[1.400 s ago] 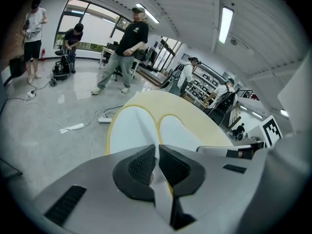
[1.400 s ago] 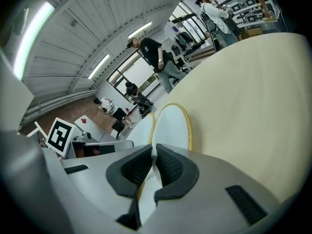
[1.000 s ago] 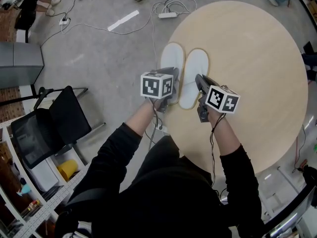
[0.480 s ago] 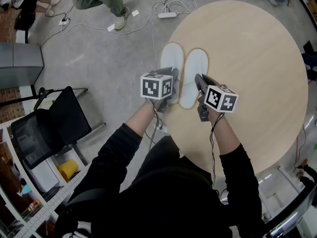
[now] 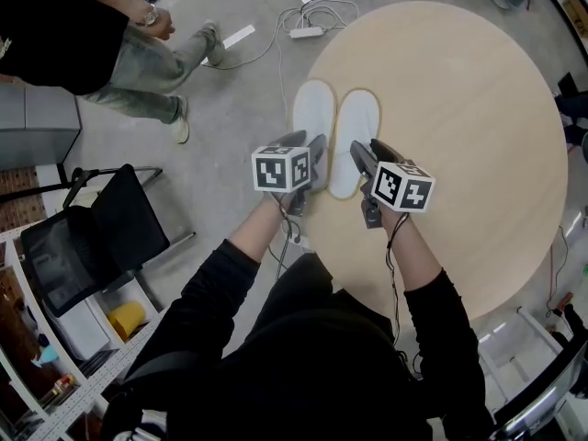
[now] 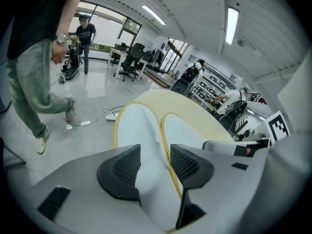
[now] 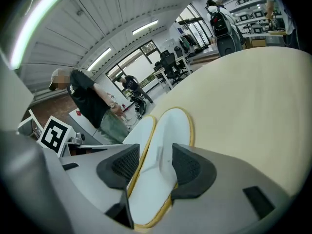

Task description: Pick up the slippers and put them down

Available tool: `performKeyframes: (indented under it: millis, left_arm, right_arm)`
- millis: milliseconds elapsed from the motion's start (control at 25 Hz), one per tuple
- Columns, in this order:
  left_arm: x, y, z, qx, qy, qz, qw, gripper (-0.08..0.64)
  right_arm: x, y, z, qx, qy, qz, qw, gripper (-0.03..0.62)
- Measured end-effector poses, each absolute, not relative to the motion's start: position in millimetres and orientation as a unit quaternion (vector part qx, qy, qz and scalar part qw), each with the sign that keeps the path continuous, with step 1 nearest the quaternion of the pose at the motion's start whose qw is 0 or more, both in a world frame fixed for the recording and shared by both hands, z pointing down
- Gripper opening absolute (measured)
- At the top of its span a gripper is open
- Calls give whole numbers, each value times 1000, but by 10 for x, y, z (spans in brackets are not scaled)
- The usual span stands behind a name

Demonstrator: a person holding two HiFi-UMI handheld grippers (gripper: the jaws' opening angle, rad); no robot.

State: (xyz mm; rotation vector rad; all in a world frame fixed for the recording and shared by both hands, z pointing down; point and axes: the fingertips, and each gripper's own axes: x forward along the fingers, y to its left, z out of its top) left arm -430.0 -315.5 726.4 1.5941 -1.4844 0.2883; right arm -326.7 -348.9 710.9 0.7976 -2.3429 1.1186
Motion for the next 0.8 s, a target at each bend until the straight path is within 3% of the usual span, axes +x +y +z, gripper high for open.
performKeyframes:
  millis: [440,640,800]
  left_arm:
    - [-3818,-2659,6852,667,-579,61,465,184]
    - [-3296,-2460,6555,699,-551,46,455,158]
    - [-2737,-2333,6299,737,-510,51,439,105]
  right_arm:
    - [-2790,-3169,6788,303,-836,425,170,193]
    - [-2478,-2912,6528,288,-843,428,149,89]
    - [-2044,-2737,6321,291,-843,432,131,44]
